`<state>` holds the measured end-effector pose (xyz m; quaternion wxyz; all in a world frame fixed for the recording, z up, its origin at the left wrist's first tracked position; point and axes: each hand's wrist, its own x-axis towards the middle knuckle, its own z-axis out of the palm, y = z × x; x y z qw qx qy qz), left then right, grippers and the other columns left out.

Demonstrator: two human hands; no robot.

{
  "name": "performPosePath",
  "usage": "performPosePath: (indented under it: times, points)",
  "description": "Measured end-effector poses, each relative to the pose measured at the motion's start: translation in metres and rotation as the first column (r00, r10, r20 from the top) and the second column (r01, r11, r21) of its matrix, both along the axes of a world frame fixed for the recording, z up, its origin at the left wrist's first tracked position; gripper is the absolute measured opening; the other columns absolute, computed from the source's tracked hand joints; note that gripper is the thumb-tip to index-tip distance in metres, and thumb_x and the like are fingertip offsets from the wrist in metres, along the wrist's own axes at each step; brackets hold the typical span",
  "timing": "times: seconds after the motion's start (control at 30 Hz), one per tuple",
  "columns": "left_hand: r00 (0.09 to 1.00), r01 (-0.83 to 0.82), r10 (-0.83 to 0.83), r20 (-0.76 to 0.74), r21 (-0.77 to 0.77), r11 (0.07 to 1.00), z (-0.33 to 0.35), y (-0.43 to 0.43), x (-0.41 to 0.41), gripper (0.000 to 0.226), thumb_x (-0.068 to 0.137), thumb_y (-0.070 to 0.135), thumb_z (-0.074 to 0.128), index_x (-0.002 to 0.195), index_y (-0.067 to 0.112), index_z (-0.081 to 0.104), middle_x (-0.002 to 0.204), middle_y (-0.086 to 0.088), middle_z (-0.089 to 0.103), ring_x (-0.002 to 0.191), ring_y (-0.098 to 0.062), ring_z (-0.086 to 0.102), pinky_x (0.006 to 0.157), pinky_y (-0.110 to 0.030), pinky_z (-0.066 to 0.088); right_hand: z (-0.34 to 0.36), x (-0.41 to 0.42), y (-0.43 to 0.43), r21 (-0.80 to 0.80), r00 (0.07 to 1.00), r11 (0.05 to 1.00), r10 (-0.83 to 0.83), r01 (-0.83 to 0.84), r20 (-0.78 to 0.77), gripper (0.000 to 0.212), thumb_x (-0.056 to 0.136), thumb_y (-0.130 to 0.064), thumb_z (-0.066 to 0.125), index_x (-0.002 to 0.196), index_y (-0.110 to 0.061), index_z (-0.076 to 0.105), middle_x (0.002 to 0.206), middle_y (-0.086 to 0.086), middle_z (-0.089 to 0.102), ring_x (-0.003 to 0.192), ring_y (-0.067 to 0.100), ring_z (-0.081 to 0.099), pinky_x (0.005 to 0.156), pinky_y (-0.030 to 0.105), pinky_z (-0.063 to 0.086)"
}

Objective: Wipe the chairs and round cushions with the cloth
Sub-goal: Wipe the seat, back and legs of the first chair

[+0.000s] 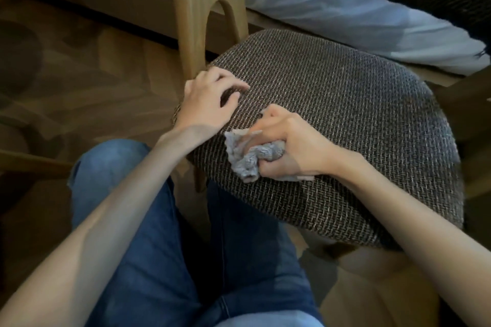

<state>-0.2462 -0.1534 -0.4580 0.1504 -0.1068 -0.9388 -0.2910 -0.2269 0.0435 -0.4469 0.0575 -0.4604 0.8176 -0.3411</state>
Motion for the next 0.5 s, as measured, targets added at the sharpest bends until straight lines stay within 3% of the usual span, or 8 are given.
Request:
performPosePath:
  times: [0.13, 0.33, 0.5]
  points:
    - [0.980, 0.181, -0.165, 0.107, -0.164, 0.970, 0.004, 0.041, -0.018, 0.030, 0.097, 0.028, 0.049, 0.125, 0.035, 0.060, 0.134, 0.007, 0.050, 0.127, -0.017, 0.041, 0.107, -0.040, 0.020, 0.004, 0.016, 0.039, 0.018, 0.992, 0.995, -0.100, 0.099, 0.082, 0.028, 0.063, -0.034, 0.067, 0.088, -0.024, 0.077, 0.086, -0.015, 0.067, 0.081, 0.017, 0.048, 0.082, 0.045, 0.040]
    - [0.923, 0.377, -0.348, 0.165, -0.204, 0.903, -0.010, 0.119, -0.037, 0.036, 0.099, 0.029, 0.044, 0.133, 0.032, 0.054, 0.145, 0.003, 0.044, 0.137, -0.019, 0.033, 0.116, -0.047, 0.016, 0.012, 0.048, 0.089, 0.035, 0.962, 0.969, -0.247, 0.245, 0.119, 0.031, 0.062, -0.037, 0.071, 0.091, -0.045, 0.066, 0.101, -0.016, 0.069, 0.093, 0.025, 0.048, 0.089, 0.048, 0.040]
    - [0.887, 0.458, -0.423, 0.186, -0.241, 0.855, -0.019, 0.167, -0.048, 0.041, 0.102, 0.031, 0.035, 0.142, 0.032, 0.042, 0.152, 0.001, 0.034, 0.143, -0.023, 0.023, 0.117, -0.047, 0.007, 0.010, 0.072, 0.132, 0.036, 0.880, 0.884, -0.467, 0.465, 0.090, 0.026, 0.063, -0.033, 0.067, 0.088, -0.033, 0.073, 0.101, -0.011, 0.069, 0.102, 0.021, 0.047, 0.093, 0.038, 0.040]
